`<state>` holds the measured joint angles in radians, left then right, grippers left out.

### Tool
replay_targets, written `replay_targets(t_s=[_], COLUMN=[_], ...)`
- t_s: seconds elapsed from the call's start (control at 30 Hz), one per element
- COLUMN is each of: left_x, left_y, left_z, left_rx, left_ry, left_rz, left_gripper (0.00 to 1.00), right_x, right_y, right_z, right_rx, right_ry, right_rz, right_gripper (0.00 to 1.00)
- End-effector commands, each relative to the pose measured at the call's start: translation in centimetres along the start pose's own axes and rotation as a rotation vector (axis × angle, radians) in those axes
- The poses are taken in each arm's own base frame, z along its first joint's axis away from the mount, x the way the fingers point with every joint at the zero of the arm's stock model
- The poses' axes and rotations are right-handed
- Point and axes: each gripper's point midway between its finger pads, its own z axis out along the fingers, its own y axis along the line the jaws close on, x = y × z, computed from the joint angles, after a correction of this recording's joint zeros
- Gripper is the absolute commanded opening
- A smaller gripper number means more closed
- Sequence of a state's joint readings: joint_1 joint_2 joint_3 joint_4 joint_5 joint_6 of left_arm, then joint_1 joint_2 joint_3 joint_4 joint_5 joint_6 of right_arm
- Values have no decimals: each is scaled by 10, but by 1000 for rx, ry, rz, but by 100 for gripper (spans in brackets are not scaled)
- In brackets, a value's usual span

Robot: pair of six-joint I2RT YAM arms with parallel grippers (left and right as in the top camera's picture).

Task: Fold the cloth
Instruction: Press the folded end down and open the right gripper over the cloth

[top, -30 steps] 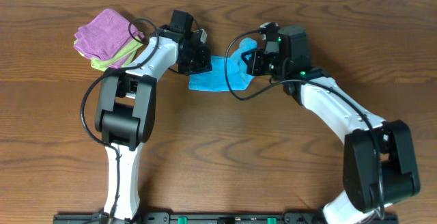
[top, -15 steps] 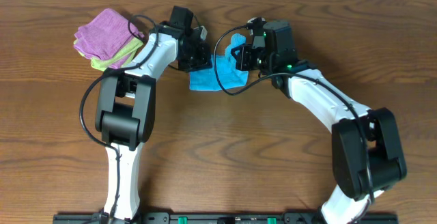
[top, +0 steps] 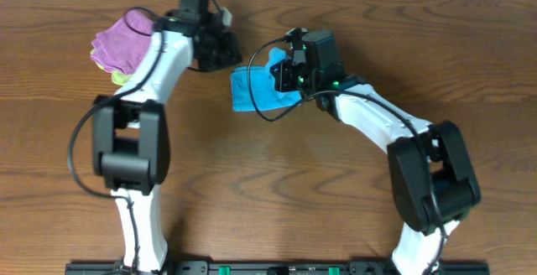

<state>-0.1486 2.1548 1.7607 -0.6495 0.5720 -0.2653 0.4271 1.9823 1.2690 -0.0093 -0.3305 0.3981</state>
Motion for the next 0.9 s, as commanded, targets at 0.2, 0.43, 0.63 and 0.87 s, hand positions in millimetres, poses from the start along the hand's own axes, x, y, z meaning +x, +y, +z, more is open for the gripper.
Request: replay_targets(t_s=[0.2, 0.43, 0.63, 0.87], left_x=[-27, -25, -21, -18], left_y=[4, 6, 7, 8], left_z=[-74, -89, -89, -89], left_rx=[-50, -60, -64, -68], left_ry=[-139, -146, -131, -120], left_rz=[3, 5, -5, -7], left_gripper=[6, 6, 6, 6], right_x=[-1, 5, 14, 22], right_y=[17, 28, 33, 45], right_z=[23, 35, 42, 47], right_rx=[-14, -26, -17, -32], right_ry=[10, 27, 41, 49], right_rz=[-32, -49, -62, -81], right_gripper=[1, 1, 1, 11])
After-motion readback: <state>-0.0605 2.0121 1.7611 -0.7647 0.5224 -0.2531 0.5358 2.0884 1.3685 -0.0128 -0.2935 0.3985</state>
